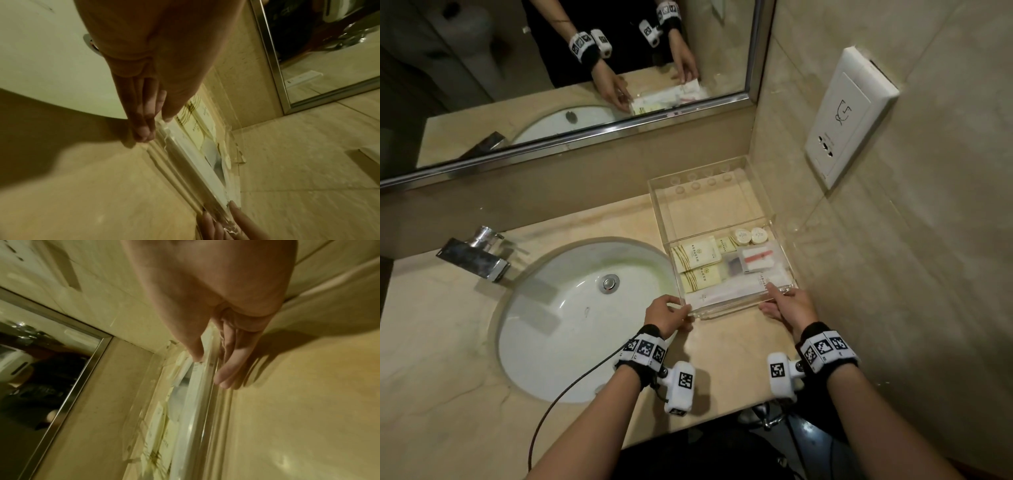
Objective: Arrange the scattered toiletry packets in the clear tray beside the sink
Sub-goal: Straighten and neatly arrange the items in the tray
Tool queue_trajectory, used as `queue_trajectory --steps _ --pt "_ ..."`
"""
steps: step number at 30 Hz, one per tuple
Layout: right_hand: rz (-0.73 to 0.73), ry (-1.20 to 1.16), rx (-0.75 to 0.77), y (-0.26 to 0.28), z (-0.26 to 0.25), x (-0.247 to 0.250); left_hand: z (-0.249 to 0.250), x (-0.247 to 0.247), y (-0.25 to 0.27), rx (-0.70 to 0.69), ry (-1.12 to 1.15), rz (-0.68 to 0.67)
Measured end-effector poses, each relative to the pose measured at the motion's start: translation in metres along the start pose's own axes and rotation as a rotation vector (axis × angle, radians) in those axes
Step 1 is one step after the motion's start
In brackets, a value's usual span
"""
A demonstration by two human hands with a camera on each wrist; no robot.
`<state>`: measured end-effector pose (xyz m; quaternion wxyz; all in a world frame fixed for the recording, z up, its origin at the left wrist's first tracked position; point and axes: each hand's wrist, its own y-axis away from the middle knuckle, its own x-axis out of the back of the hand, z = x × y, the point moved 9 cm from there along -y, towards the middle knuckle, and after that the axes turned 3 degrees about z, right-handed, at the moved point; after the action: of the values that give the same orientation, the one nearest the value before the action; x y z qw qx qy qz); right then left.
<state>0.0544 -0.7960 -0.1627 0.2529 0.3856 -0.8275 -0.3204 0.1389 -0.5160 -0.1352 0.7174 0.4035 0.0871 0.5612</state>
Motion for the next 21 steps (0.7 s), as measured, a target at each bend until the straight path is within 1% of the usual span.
queue_trajectory --steps 2,5,12,17,21 --pt "0.010 -0.050 -0.013 -0.003 0.000 -0.002 0.000 -0.005 0.000 -0.002 0.031 -0.012" --pt "0.051 -0.108 -0.009 -0.009 0.002 -0.005 0.000 -0.006 0.001 -0.035 0.029 0.028" --pt "0.085 -0.193 0.012 -0.007 0.004 -0.008 0.001 0.000 0.004 -0.065 0.113 0.098" --pt "0.078 -0.206 0.030 -0.001 -0.007 -0.012 0.007 0.003 -0.002 -0.075 0.184 0.098" --pt "0.071 -0.169 0.031 -0.009 -0.019 -0.019 0.017 0.005 -0.008 -0.071 0.207 0.105"
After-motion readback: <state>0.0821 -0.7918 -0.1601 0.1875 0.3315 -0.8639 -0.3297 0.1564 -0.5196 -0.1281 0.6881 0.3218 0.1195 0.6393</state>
